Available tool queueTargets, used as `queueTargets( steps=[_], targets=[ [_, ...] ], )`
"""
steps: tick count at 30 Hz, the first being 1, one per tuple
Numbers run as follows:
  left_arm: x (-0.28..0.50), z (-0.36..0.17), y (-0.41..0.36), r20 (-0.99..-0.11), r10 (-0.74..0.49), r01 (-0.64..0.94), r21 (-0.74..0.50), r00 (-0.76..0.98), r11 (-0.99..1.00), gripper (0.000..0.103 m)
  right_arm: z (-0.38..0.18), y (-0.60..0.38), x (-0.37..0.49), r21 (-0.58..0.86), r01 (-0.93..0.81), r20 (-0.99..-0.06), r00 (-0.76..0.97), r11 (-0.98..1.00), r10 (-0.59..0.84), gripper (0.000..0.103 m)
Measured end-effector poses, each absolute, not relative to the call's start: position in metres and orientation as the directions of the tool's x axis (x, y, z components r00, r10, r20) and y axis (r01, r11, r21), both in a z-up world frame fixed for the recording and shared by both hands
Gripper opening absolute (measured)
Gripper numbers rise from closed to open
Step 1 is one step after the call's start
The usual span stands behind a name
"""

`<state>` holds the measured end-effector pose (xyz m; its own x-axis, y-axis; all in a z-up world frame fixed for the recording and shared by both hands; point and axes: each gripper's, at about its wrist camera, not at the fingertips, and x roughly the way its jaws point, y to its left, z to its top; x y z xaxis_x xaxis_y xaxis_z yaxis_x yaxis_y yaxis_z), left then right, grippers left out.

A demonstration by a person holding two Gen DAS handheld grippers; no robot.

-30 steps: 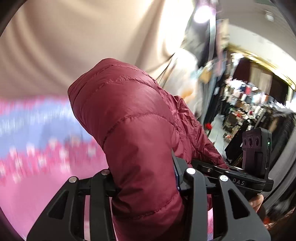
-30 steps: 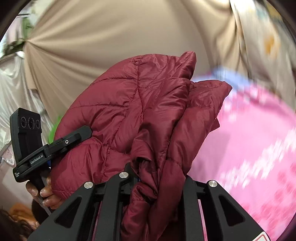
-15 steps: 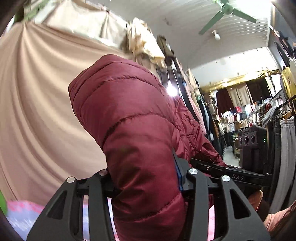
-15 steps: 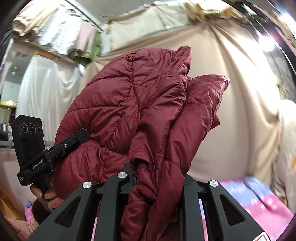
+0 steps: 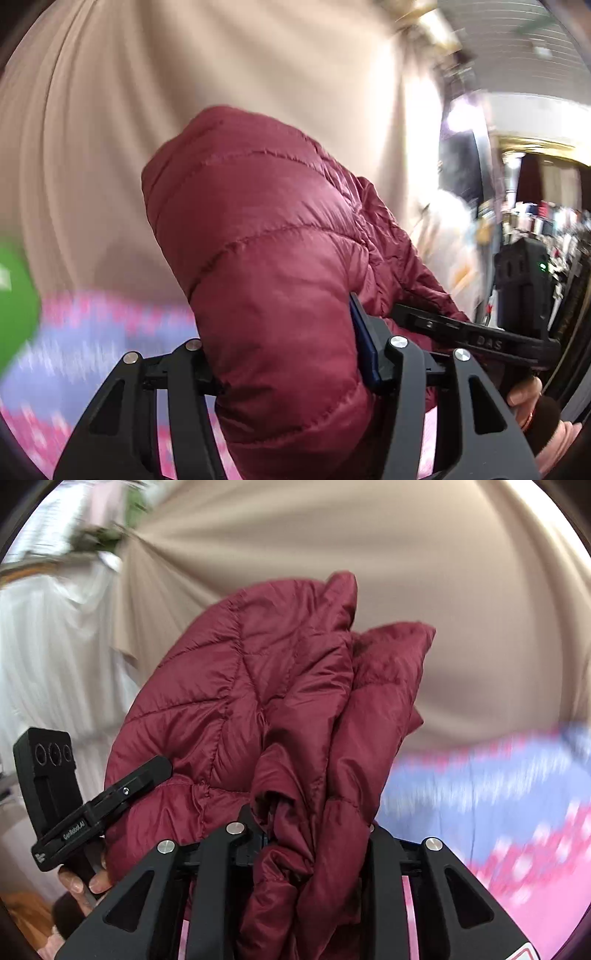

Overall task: Fold large clothes
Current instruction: 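Lift the jacket bundle with both tools and flip it over, then lower the bundle onto the bedspread and open both tools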

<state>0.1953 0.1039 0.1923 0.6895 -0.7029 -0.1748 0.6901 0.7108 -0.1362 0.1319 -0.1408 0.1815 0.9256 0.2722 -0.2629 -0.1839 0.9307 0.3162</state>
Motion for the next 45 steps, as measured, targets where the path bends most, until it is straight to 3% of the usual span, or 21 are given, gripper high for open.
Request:
queueTargets(
  steps=[2,6,8,12,19,21,23,26,30,33,38,42,43,45],
  targets=[
    [0.25,0.133,0.1,-0.318,-0.665,0.625,-0.229,0.676,0.746,0.052,0.118,-0.146,0.177,0.365,-0.11,-0.376,0.891,0.925,0.255,0.027],
    [0.312,0.017,0.094,-0.557,-0.556,0.479,-0.295,0.616,0.827,0.053,0.0,-0.163,0.231,0.451,0.042,-0.584,0.769,0.892,0.259,0.028],
    [0.311,-0.012,0.105,-0.528,-0.567,0.477,-0.312,0.632,0.822,0.063,-0.036,-0.177,0.227,0.505,0.073,-0.583,0.763,0.86,0.278,0.046],
    [0.302,-0.005,0.127,-0.515,-0.597,0.485,-0.35,0.614,0.801,0.069,-0.039,-0.201,0.208,0.591,0.055,-0.535,0.774,0.805,0.339,0.05],
    [0.273,0.026,0.133,-0.49,-0.609,0.483,-0.37,0.624,0.793,0.074,-0.009,-0.185,0.191,0.423,0.019,-0.552,0.798,0.906,0.241,0.05],
    [0.269,0.022,0.124,-0.526,-0.585,0.488,-0.327,0.618,0.81,0.074,-0.015,-0.173,0.2,0.366,0.027,-0.6,0.771,0.93,0.214,0.041],
    [0.268,0.012,0.11,-0.586,-0.504,0.49,-0.199,0.635,0.849,0.068,-0.022,-0.166,0.204,0.359,0.031,-0.614,0.761,0.933,0.211,0.024],
    [0.268,-0.001,0.103,-0.619,-0.463,0.492,-0.139,0.634,0.859,0.068,-0.024,-0.17,0.202,0.383,0.033,-0.606,0.763,0.923,0.225,0.02],
    [0.282,-0.013,0.109,-0.646,-0.489,0.455,-0.237,0.586,0.858,0.071,-0.038,-0.177,0.21,0.402,0.056,-0.66,0.71,0.914,0.247,0.023],
    [0.259,0.002,0.124,-0.621,-0.487,0.451,-0.231,0.614,0.862,0.067,-0.021,-0.183,0.191,0.411,0.086,-0.653,0.722,0.908,0.227,0.025],
    [0.191,0.014,0.133,-0.609,-0.485,0.536,-0.114,0.627,0.836,0.079,0.019,-0.178,0.143,0.348,0.029,-0.592,0.782,0.937,0.196,0.037],
    [0.168,-0.005,0.11,-0.642,-0.385,0.545,0.062,0.663,0.836,0.079,0.013,-0.159,0.148,0.348,-0.024,-0.611,0.752,0.937,0.246,0.048],
    [0.167,-0.01,0.105,-0.644,-0.349,0.529,0.103,0.681,0.842,0.078,0.007,-0.154,0.153,0.33,-0.018,-0.628,0.742,0.944,0.234,0.049],
    [0.175,-0.017,0.103,-0.663,-0.324,0.509,0.101,0.675,0.855,0.064,-0.005,-0.148,0.163,0.3,-0.001,-0.657,0.725,0.954,0.207,0.048]
  ],
)
